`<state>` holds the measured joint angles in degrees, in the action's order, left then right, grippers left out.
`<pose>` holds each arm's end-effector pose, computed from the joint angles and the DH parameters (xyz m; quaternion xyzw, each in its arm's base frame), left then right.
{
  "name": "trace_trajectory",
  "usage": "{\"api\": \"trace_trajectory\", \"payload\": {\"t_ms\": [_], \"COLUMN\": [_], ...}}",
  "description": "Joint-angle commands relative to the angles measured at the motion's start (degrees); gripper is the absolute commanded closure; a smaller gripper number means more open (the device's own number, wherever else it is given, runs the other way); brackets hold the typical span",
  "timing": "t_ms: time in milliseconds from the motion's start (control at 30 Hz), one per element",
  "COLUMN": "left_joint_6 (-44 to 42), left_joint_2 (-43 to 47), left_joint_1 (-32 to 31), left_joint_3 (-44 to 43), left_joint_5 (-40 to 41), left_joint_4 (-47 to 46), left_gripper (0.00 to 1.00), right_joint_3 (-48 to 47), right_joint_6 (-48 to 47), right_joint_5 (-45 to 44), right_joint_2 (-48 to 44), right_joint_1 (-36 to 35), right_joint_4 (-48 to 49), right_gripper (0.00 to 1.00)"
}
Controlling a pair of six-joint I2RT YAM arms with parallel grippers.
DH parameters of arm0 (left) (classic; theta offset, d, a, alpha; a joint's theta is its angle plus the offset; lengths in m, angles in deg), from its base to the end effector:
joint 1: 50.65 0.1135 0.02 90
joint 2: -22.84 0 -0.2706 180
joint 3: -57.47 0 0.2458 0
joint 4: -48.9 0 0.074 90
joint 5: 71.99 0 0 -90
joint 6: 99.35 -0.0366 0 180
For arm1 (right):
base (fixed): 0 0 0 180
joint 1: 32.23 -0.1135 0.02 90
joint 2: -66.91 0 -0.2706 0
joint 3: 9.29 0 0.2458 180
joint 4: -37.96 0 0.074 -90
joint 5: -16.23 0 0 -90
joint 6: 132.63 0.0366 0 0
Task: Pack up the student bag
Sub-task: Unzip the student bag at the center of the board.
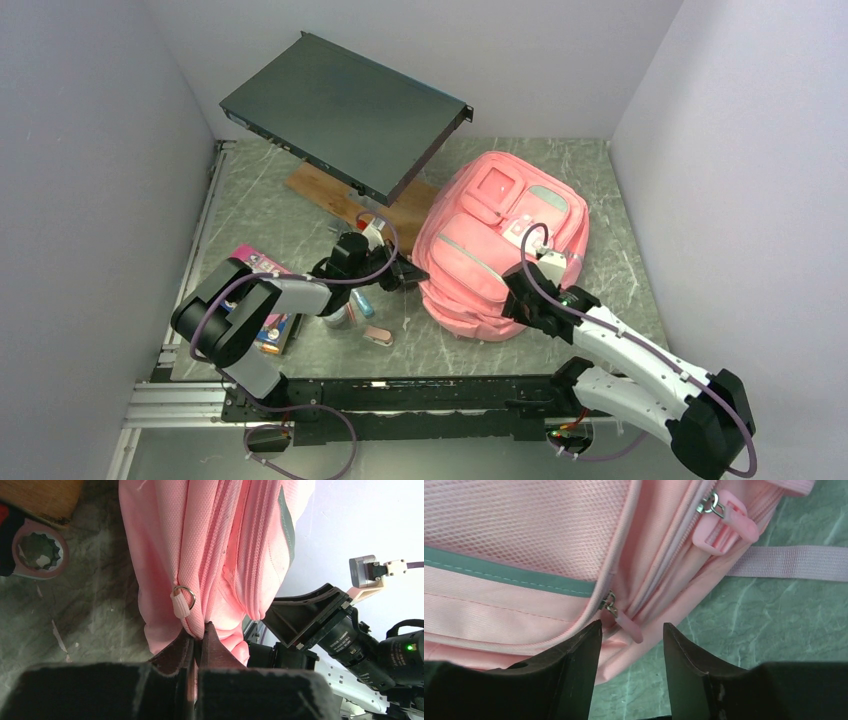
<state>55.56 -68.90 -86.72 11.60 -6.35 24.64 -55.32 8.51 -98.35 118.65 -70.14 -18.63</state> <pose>0.2329 -0.1883 0.1680 -0.0865 0.8126 -0.5349 0.2149 0.1252 0.0782 0.2065 0.1599 0.9365 0.0167 0.3117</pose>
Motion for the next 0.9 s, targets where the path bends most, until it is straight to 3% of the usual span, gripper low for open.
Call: {"api": "trace_trajectory", "payload": {"t_ms": [0, 100, 167, 267, 533, 700, 867], "left_joint_6": [1.43, 1.64, 2.16, 2.08, 1.33, 3.52, 5.41], "left_joint_2": [0.33, -0.41, -0.79, -1.07, -1.51, -3.26, -4.54], "left_joint_1": [0.04, 0.04, 0.08, 0.04, -0.17, -2.24, -6.4], "left_joint_3": [-0.12, -0.1, 0.18, 0.32, 0.4, 1.02, 1.93], "left_joint_5": [-3.86, -4.23, -4.43, -4.66, -2.8, -1.93, 0.41], "left_joint_4": [-8.18, -8.39, -9.75, -10.34, -11.16, -16.88, -20.94], "left_gripper": [1.0, 1.0, 1.0, 1.0, 1.0, 1.0, 1.0], "right_joint_3": [-3.82, -3.72, -4.19, -3.85, -6.45, -5.51, -6.22], "right_joint_6": [-3.05, -5.12, -7.49, -9.55, -6.96, -4.46, 0.42], "right_joint_5": [-1.77, -1.77, 0.55, 3.38, 10.83, 22.27, 21.49], "right_joint_2": [1.14, 1.95, 2.1, 0.8, -1.67, -0.38, 2.5], "right_joint_1": [0.12, 0.05, 0.03, -0.92, -12.85, -14.91, -14.41], "right_joint_4": [2.35, 3.52, 4.36, 5.68, 6.64, 19.29, 28.79], "right_gripper": [0.51, 0.65, 0.83, 1.0, 1.0, 1.0, 1.0]}}
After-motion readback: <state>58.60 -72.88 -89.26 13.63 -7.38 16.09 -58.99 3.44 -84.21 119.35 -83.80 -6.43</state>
